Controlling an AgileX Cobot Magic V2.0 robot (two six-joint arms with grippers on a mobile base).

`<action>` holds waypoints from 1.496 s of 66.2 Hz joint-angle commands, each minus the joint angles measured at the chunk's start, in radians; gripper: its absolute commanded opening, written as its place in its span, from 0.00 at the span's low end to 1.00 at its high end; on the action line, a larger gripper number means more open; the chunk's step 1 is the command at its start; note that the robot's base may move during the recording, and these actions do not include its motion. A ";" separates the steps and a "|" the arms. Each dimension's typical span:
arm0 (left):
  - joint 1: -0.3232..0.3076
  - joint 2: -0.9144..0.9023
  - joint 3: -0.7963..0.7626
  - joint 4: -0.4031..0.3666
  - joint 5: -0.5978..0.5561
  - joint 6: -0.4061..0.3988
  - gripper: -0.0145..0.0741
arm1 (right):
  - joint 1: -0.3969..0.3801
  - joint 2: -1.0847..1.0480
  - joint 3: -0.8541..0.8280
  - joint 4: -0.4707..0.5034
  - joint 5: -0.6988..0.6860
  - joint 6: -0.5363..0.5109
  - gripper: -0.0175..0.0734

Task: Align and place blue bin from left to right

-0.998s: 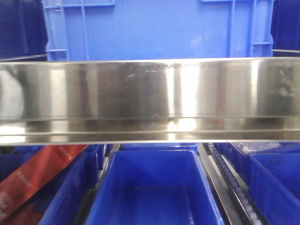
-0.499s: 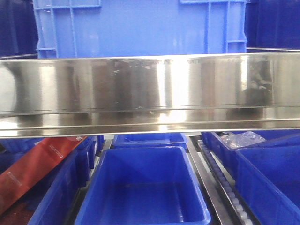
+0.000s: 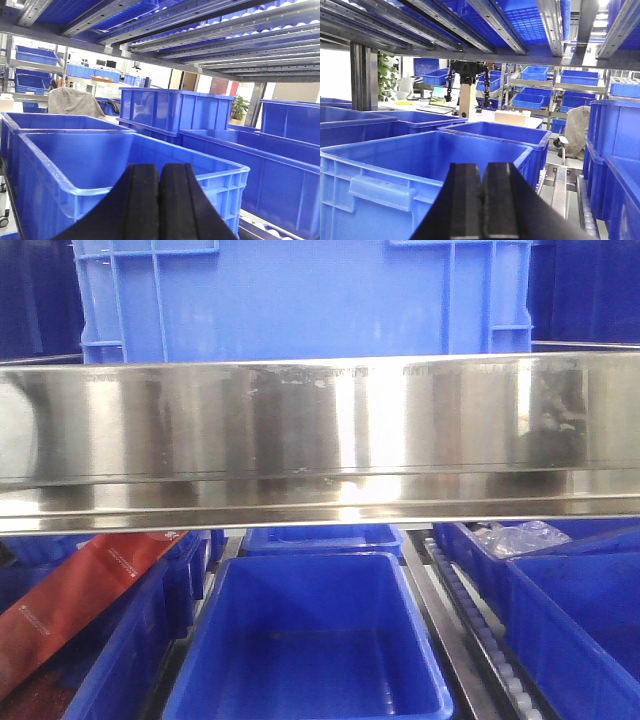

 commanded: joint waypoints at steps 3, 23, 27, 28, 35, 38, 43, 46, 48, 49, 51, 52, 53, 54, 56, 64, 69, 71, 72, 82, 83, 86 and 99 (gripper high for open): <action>-0.006 -0.005 0.003 0.007 -0.025 0.001 0.04 | -0.004 0.000 0.002 -0.013 -0.019 -0.007 0.10; -0.006 -0.005 0.003 0.007 -0.025 0.001 0.04 | -0.297 -0.137 0.194 0.381 -0.113 -0.581 0.10; -0.006 -0.005 0.003 0.007 -0.025 0.001 0.04 | -0.357 -0.178 0.259 0.440 -0.166 -0.599 0.10; -0.006 -0.005 0.003 0.007 -0.025 0.001 0.04 | -0.369 -0.187 0.273 0.456 -0.174 -0.599 0.10; -0.006 -0.005 0.003 0.007 -0.025 0.001 0.04 | -0.449 -0.252 0.391 0.539 -0.197 -0.599 0.10; -0.006 -0.005 0.003 0.007 -0.025 0.001 0.04 | -0.474 -0.277 0.435 0.561 -0.195 -0.599 0.10; -0.006 -0.005 0.003 0.007 -0.025 0.001 0.04 | -0.508 -0.303 0.500 0.585 -0.199 -0.599 0.10; -0.006 -0.005 0.003 0.007 -0.025 0.001 0.04 | -0.520 -0.315 0.534 0.585 -0.203 -0.599 0.10; -0.006 -0.005 0.003 0.007 -0.025 0.001 0.04 | -0.525 -0.326 0.557 0.585 -0.206 -0.599 0.10; -0.006 -0.005 0.003 0.007 -0.025 0.001 0.04 | -0.527 -0.330 0.567 0.585 -0.209 -0.599 0.10; -0.006 -0.005 0.003 0.007 -0.025 0.001 0.04 | -0.529 -0.338 0.592 0.588 -0.218 -0.599 0.10; -0.006 -0.005 0.003 0.007 -0.025 0.001 0.04 | -0.531 -0.343 0.608 0.588 -0.225 -0.599 0.10; -0.006 -0.005 0.003 0.007 -0.025 0.001 0.04 | -0.531 -0.348 0.618 0.590 -0.230 -0.599 0.10; -0.006 -0.005 0.003 0.007 -0.025 0.001 0.04 | -0.531 -0.350 0.629 0.592 -0.237 -0.599 0.10; -0.006 -0.005 0.003 0.007 -0.025 0.001 0.04 | -0.533 -0.362 0.649 0.592 -0.249 -0.599 0.10; -0.006 -0.005 0.003 0.007 -0.025 0.001 0.04 | -0.544 -0.406 0.740 0.631 -0.283 -0.599 0.10; -0.006 -0.005 0.003 0.007 -0.025 0.001 0.04 | -0.544 -0.450 0.750 0.633 -0.285 -0.599 0.10; -0.006 -0.005 0.003 0.007 -0.025 0.001 0.04 | -0.544 -0.465 0.750 0.633 -0.249 -0.599 0.10; -0.006 -0.005 0.003 0.007 -0.025 0.001 0.04 | -0.544 -0.465 0.750 0.633 -0.237 -0.599 0.10; -0.006 -0.005 0.003 0.007 -0.025 0.001 0.04 | -0.566 -0.465 0.750 0.633 -0.217 -0.599 0.10; -0.006 -0.005 0.003 0.007 -0.025 0.001 0.04 | -0.568 -0.465 0.750 0.633 -0.217 -0.599 0.10; -0.006 -0.004 0.003 0.007 -0.023 0.001 0.04 | -0.575 -0.465 0.750 0.633 -0.221 -0.599 0.10; -0.006 -0.004 0.003 0.007 -0.026 0.001 0.04 | -0.589 -0.465 0.750 0.633 -0.223 -0.599 0.10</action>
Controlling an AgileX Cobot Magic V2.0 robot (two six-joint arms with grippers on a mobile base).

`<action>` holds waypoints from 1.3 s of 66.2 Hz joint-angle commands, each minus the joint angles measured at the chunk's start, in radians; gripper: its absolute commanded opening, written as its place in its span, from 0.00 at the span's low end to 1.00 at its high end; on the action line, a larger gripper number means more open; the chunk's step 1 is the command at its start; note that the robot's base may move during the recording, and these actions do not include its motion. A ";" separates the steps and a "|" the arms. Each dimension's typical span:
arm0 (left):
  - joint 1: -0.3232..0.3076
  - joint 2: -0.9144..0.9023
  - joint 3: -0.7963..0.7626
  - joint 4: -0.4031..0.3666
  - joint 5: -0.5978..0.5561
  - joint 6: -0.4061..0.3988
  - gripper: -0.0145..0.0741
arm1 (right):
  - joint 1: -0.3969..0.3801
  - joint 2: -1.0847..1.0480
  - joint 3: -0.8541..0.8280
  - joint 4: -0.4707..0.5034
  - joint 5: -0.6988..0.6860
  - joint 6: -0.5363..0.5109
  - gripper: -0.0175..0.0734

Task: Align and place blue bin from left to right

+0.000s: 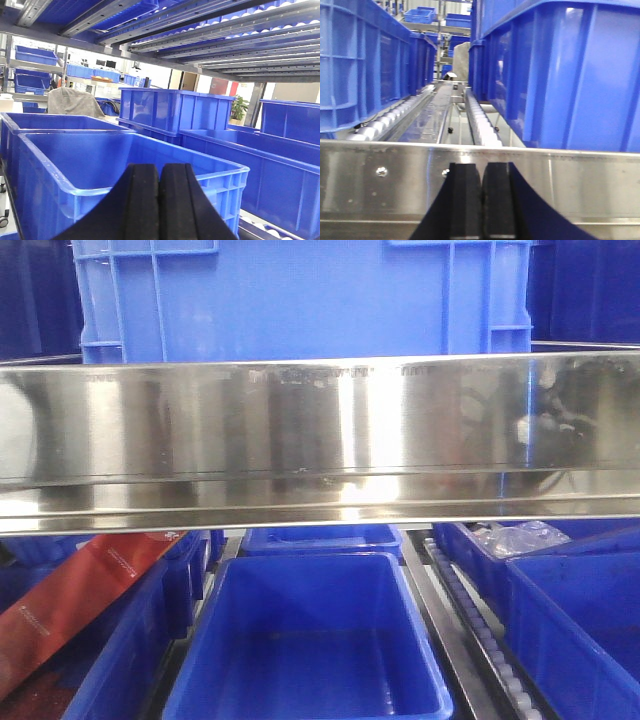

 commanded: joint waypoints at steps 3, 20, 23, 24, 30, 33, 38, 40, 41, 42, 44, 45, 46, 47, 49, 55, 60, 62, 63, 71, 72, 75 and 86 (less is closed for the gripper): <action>-0.006 -0.004 0.003 0.007 -0.026 0.001 0.04 | -0.001 -0.003 0.001 0.005 -0.016 -0.006 0.10; -0.006 -0.004 0.003 0.007 -0.026 0.001 0.04 | -0.001 -0.003 0.001 0.005 -0.016 -0.006 0.10; -0.006 -0.004 0.003 0.007 -0.026 0.001 0.04 | -0.001 -0.003 0.001 0.005 -0.016 -0.006 0.10; -0.006 -0.004 0.003 0.007 -0.026 0.001 0.04 | -0.001 -0.003 0.001 0.005 -0.016 -0.006 0.10; -0.006 -0.004 0.003 0.007 -0.026 0.001 0.04 | -0.001 -0.003 0.001 0.005 -0.016 -0.006 0.10; -0.006 -0.004 0.003 0.007 -0.026 0.001 0.04 | -0.001 -0.003 0.001 0.005 -0.016 -0.006 0.10; -0.006 -0.004 0.003 0.007 -0.026 0.001 0.04 | -0.001 -0.003 0.001 0.005 -0.016 -0.006 0.10; -0.006 -0.004 0.003 0.007 -0.026 0.001 0.04 | -0.001 -0.003 0.001 0.005 -0.016 -0.006 0.10; -0.006 -0.004 0.003 0.007 -0.026 0.001 0.04 | -0.001 -0.003 0.001 0.005 -0.016 -0.006 0.10; -0.006 -0.004 0.003 0.007 -0.026 0.001 0.04 | -0.001 -0.003 0.001 0.005 -0.016 -0.006 0.10; -0.006 -0.004 0.003 0.007 -0.026 0.001 0.04 | -0.001 -0.003 0.001 0.005 -0.016 -0.006 0.10; -0.006 -0.004 0.003 0.007 -0.026 0.001 0.04 | -0.001 -0.003 0.001 0.005 -0.016 -0.006 0.10; -0.006 -0.004 0.003 0.007 -0.026 0.001 0.04 | -0.001 -0.003 0.001 0.005 -0.016 -0.006 0.10; -0.006 -0.004 0.003 0.007 -0.026 0.001 0.04 | -0.001 -0.003 0.001 0.005 -0.016 -0.006 0.10; -0.006 -0.004 0.003 0.007 -0.026 0.001 0.04 | -0.001 -0.003 0.001 0.005 -0.016 -0.006 0.10; -0.006 -0.004 0.003 0.007 -0.026 0.001 0.04 | -0.001 -0.003 0.001 0.005 -0.016 -0.006 0.10; -0.006 -0.004 0.003 0.007 -0.026 0.001 0.04 | -0.001 -0.003 0.001 0.005 -0.016 -0.006 0.10; -0.006 -0.004 0.003 0.007 -0.024 0.001 0.04 | -0.001 -0.003 0.001 0.005 -0.016 -0.006 0.10; -0.006 -0.004 0.003 0.010 -0.021 0.001 0.04 | -0.001 -0.003 0.001 0.005 -0.016 -0.006 0.10; -0.002 -0.009 0.003 -0.014 -0.018 0.051 0.04 | -0.001 -0.003 0.001 0.005 -0.016 -0.006 0.10; -0.001 -0.009 0.003 -0.029 -0.013 0.078 0.04 | -0.001 -0.003 0.001 0.005 -0.016 -0.006 0.10; 0.012 -0.011 0.003 -0.101 0.011 0.201 0.04 | -0.001 -0.003 0.001 0.005 -0.016 -0.006 0.10; 0.119 -0.048 0.006 -0.271 0.210 0.461 0.04 | -0.001 -0.003 0.001 0.005 -0.016 -0.006 0.10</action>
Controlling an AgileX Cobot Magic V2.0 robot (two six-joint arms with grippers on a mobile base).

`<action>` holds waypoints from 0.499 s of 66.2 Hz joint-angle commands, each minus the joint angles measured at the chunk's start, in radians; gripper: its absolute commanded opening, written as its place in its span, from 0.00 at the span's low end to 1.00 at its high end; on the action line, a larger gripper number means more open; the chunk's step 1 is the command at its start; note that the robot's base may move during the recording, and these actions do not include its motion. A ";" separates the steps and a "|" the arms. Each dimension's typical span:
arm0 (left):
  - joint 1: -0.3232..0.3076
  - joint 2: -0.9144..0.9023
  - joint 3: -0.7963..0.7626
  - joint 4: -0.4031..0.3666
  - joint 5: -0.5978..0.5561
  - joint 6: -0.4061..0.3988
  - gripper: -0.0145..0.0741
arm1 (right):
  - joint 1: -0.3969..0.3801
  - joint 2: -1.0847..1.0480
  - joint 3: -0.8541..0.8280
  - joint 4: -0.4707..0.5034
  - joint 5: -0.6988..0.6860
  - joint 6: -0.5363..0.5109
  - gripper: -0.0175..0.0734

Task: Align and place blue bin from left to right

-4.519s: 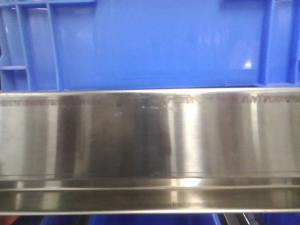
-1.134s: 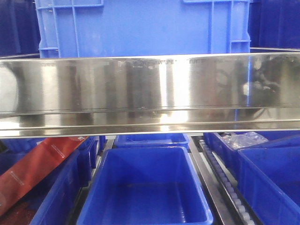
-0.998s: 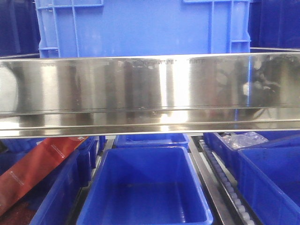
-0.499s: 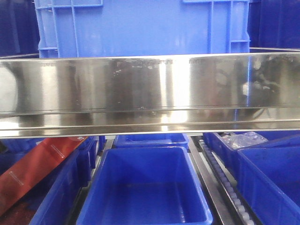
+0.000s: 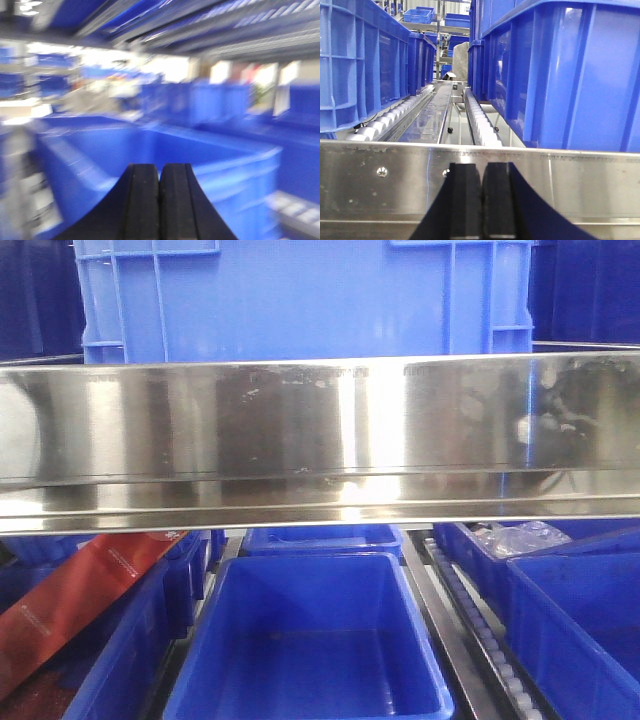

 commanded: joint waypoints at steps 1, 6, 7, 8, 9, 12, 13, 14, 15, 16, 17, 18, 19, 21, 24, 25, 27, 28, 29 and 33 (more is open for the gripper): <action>0.069 -0.030 0.006 -0.056 0.109 0.112 0.04 | -0.001 -0.003 0.001 0.005 -0.016 -0.006 0.10; 0.147 -0.062 0.023 -0.054 0.144 0.112 0.04 | -0.001 -0.003 0.001 0.005 -0.016 -0.006 0.10; 0.161 -0.069 0.029 -0.054 0.144 0.112 0.04 | -0.001 -0.003 0.001 0.005 -0.016 -0.006 0.10; 0.175 -0.076 0.035 -0.054 0.140 0.112 0.04 | -0.001 -0.003 0.001 0.005 -0.016 -0.006 0.10; 0.190 -0.083 0.041 -0.054 0.137 0.112 0.04 | -0.001 -0.003 0.001 0.005 -0.016 -0.006 0.10; 0.244 -0.113 0.068 -0.069 0.122 0.112 0.04 | -0.001 -0.003 0.001 0.005 -0.016 -0.006 0.10; 0.256 -0.120 0.077 -0.077 0.117 0.112 0.04 | -0.001 -0.003 0.001 0.005 -0.016 -0.006 0.10; 0.268 -0.127 0.090 -0.079 0.112 0.112 0.04 | -0.001 -0.003 0.001 0.005 -0.016 -0.006 0.10; 0.279 -0.135 0.099 -0.084 0.107 0.112 0.04 | -0.001 -0.003 0.001 0.005 -0.016 -0.006 0.10; 0.290 -0.142 0.109 -0.090 0.102 0.112 0.04 | -0.001 -0.003 0.001 0.005 -0.016 -0.006 0.10; 0.300 -0.150 0.119 -0.097 0.094 0.112 0.04 | -0.001 -0.003 0.001 0.005 -0.016 -0.006 0.10; 0.310 -0.157 0.129 -0.102 0.091 0.112 0.04 | -0.001 -0.003 0.001 0.005 -0.016 -0.006 0.10; 0.323 -0.168 0.140 -0.104 0.085 0.112 0.04 | -0.001 -0.003 0.001 0.005 -0.016 -0.006 0.10; 0.342 -0.187 0.168 -0.112 0.071 0.112 0.04 | -0.001 -0.003 0.001 0.005 -0.016 -0.006 0.10; 0.359 -0.208 0.207 -0.120 0.053 0.112 0.04 | -0.001 -0.003 0.001 0.005 -0.016 -0.006 0.10; 0.364 -0.215 0.218 -0.122 0.050 0.112 0.04 | -0.001 -0.003 0.001 0.005 -0.016 -0.006 0.10; 0.372 -0.229 0.239 -0.125 0.044 0.112 0.04 | -0.001 -0.003 0.001 0.005 -0.016 -0.006 0.10; 0.376 -0.240 0.249 -0.127 0.045 0.112 0.04 | -0.001 -0.003 0.001 0.005 -0.016 -0.006 0.10; 0.380 -0.247 0.265 -0.136 0.045 0.112 0.04 | -0.001 -0.003 0.001 0.005 -0.016 -0.006 0.10; 0.391 -0.282 0.314 -0.154 0.035 0.112 0.04 | -0.001 -0.003 0.001 0.005 -0.016 -0.006 0.10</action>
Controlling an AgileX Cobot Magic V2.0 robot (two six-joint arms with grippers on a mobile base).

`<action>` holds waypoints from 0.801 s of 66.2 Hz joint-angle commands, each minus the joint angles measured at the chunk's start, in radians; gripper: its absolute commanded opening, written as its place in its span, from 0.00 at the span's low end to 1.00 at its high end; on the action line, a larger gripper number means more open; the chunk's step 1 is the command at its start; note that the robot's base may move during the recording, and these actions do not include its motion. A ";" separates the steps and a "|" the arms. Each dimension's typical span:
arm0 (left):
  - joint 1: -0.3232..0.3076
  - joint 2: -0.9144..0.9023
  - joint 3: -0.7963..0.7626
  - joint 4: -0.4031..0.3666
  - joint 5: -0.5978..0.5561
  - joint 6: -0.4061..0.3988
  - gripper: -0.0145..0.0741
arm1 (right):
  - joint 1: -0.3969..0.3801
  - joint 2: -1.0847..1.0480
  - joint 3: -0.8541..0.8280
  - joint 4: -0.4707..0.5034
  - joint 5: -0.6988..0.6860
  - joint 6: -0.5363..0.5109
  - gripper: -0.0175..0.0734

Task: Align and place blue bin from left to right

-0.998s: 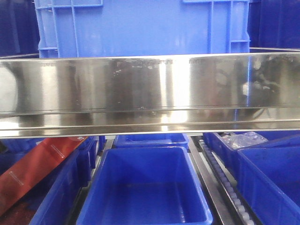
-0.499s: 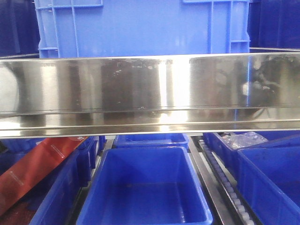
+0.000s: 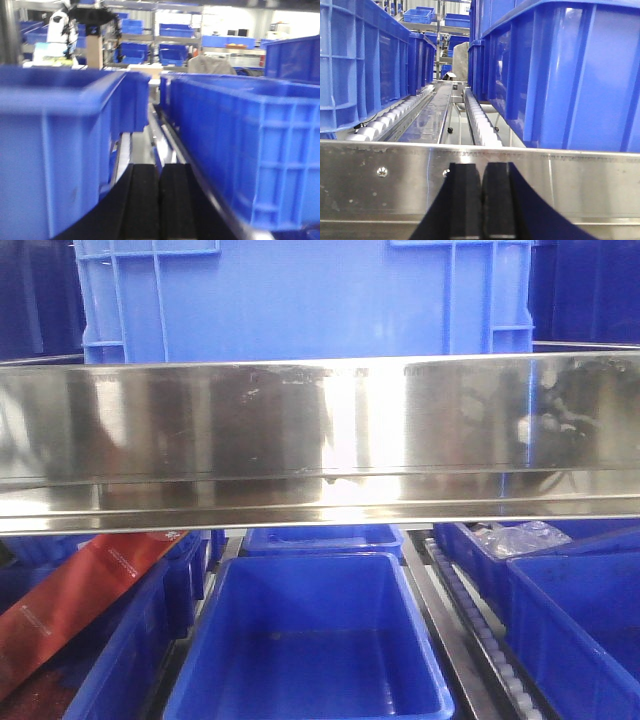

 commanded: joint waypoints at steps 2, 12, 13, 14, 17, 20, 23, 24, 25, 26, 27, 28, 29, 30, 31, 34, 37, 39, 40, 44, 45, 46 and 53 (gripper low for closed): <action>0.021 -0.057 0.081 -0.035 -0.039 0.004 0.04 | -0.001 -0.003 0.001 0.005 -0.016 -0.006 0.10; 0.026 -0.141 0.199 -0.094 -0.063 0.042 0.04 | -0.001 -0.003 0.001 0.005 -0.016 -0.006 0.10; 0.026 -0.152 0.208 -0.099 -0.063 0.051 0.04 | -0.001 -0.003 0.001 0.005 -0.016 -0.006 0.10; 0.026 -0.156 0.217 -0.104 -0.063 0.059 0.04 | -0.001 -0.003 0.001 0.005 -0.016 -0.006 0.10; 0.026 -0.184 0.244 -0.111 -0.063 0.082 0.04 | -0.001 -0.003 0.001 0.005 -0.016 -0.006 0.10; 0.026 -0.212 0.270 -0.118 -0.063 0.098 0.04 | -0.001 -0.003 0.001 0.005 -0.016 -0.006 0.10; 0.028 -0.234 0.294 -0.128 -0.063 0.108 0.04 | -0.001 -0.003 0.001 0.005 -0.016 -0.006 0.10; 0.028 -0.241 0.300 -0.128 -0.063 0.108 0.04 | -0.001 -0.003 0.001 0.005 -0.016 -0.006 0.10; 0.028 -0.250 0.310 -0.128 -0.065 0.108 0.04 | -0.001 -0.003 0.001 0.005 -0.016 -0.006 0.10; 0.029 -0.256 0.313 -0.128 -0.069 0.108 0.04 | -0.001 -0.003 0.001 0.005 -0.016 -0.006 0.10; 0.031 -0.262 0.322 -0.128 -0.071 0.108 0.04 | -0.001 -0.003 0.001 0.005 -0.016 -0.006 0.10; 0.031 -0.262 0.328 -0.128 -0.074 0.108 0.04 | -0.001 -0.003 0.001 0.005 -0.016 -0.006 0.10; 0.033 -0.262 0.335 -0.128 -0.076 0.108 0.04 | -0.001 -0.003 0.001 0.005 -0.016 -0.006 0.10; 0.036 -0.262 0.342 -0.128 -0.081 0.108 0.04 | -0.001 -0.003 0.001 0.005 -0.016 -0.006 0.10; 0.038 -0.262 0.349 -0.128 -0.086 0.108 0.04 | -0.001 -0.003 0.001 0.005 -0.016 -0.006 0.10; 0.046 -0.262 0.349 -0.128 -0.118 0.108 0.04 | -0.001 -0.003 0.001 0.005 -0.016 -0.006 0.10; 0.061 -0.262 0.349 -0.129 -0.113 0.108 0.04 | -0.001 -0.003 0.001 0.005 -0.016 -0.006 0.10; 0.068 -0.262 0.349 -0.129 -0.113 0.108 0.04 | -0.001 -0.003 0.001 0.005 -0.016 -0.006 0.10; 0.071 -0.262 0.349 -0.129 -0.111 0.108 0.04 | -0.001 -0.003 0.001 0.005 -0.016 -0.006 0.10; 0.076 -0.262 0.349 -0.129 -0.113 0.108 0.04 | -0.001 -0.003 0.001 0.005 -0.016 -0.006 0.10; 0.076 -0.262 0.349 -0.129 -0.113 0.108 0.04 | -0.001 -0.003 0.001 0.005 -0.016 -0.006 0.10; 0.076 -0.262 0.349 -0.129 -0.113 0.108 0.04 | -0.001 -0.003 0.001 0.005 -0.016 -0.006 0.10; 0.074 -0.262 0.349 -0.129 -0.113 0.108 0.04 | -0.001 -0.003 0.001 0.005 -0.016 -0.006 0.10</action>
